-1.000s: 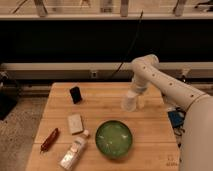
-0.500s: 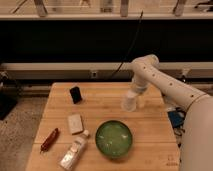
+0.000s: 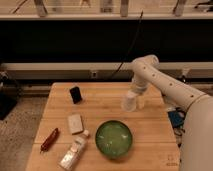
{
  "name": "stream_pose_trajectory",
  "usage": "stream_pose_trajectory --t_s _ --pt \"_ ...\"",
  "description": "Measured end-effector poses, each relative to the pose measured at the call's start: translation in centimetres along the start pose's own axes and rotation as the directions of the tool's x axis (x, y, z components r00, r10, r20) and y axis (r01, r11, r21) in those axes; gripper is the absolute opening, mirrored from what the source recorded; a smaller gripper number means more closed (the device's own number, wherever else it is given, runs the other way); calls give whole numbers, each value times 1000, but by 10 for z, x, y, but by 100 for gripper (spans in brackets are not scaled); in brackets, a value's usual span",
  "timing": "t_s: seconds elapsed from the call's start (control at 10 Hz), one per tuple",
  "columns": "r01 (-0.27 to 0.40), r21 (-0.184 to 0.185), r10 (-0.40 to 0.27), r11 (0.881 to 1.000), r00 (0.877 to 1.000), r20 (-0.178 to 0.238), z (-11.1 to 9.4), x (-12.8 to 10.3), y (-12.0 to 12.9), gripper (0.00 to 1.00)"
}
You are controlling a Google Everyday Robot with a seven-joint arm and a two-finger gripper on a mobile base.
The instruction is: Place the ceramic cup over the eraser
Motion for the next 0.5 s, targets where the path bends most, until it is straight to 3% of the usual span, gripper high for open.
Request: stream_pose_trajectory --t_s 0.5 --pt "27 28 -28 999 999 16 -3 -11 -9 80"
